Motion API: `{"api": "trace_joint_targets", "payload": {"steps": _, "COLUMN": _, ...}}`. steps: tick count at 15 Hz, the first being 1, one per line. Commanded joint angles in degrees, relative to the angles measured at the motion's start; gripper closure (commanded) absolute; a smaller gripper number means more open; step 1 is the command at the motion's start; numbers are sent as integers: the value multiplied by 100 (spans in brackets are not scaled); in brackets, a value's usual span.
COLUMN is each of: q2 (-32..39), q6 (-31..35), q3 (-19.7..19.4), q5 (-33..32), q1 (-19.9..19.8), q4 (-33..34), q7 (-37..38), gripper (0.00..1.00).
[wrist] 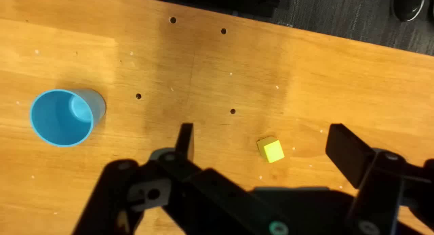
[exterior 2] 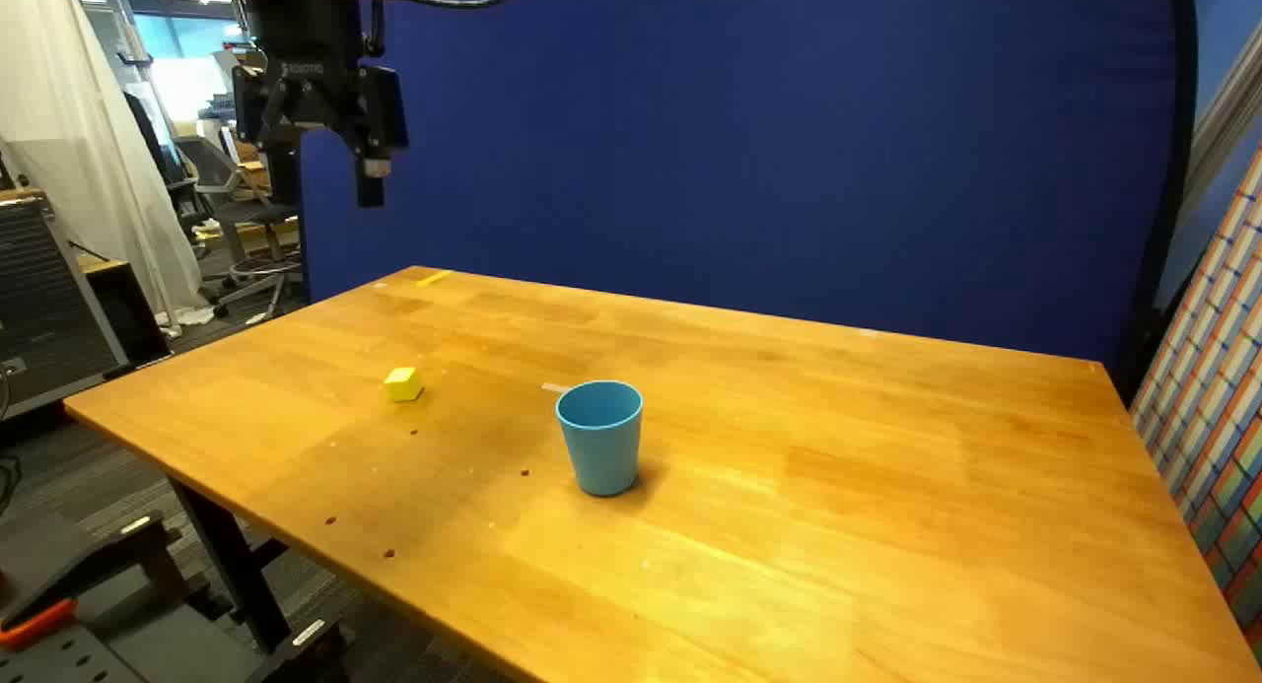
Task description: Put the yellow block in the cup
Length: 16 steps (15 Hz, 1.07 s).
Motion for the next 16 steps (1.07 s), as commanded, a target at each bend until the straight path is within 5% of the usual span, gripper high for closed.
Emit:
{"api": "trace_joint_targets", "payload": {"steps": 1, "q2": 1, "q6": -6, "q3": 53, "q5": 17, "q1": -53, "q4": 23, "q7": -12, "gripper": 0}}
{"api": "trace_joint_targets", "payload": {"steps": 16, "q2": 155, "q6": 19, "q3": 75, "q5": 45, "q1": -58, "q4": 192, "q7": 120, "gripper": 0}}
